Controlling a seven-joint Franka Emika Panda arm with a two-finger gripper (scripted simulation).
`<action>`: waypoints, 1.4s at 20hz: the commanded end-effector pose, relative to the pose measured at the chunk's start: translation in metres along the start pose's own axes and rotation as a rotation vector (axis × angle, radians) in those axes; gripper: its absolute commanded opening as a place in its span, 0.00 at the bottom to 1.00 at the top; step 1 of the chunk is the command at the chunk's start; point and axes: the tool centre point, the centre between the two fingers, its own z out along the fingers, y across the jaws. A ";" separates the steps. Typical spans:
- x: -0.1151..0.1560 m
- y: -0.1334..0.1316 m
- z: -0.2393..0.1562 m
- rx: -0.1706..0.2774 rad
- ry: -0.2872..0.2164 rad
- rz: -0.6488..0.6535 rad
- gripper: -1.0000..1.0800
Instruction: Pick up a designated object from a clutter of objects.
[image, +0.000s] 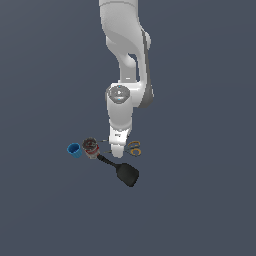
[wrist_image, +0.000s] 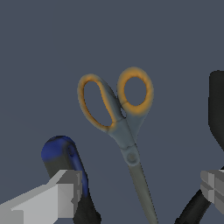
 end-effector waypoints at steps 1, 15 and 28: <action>-0.001 -0.003 0.006 0.002 0.001 -0.037 0.96; -0.001 -0.009 0.019 0.006 0.002 -0.087 0.96; -0.002 -0.010 0.063 0.006 0.002 -0.091 0.96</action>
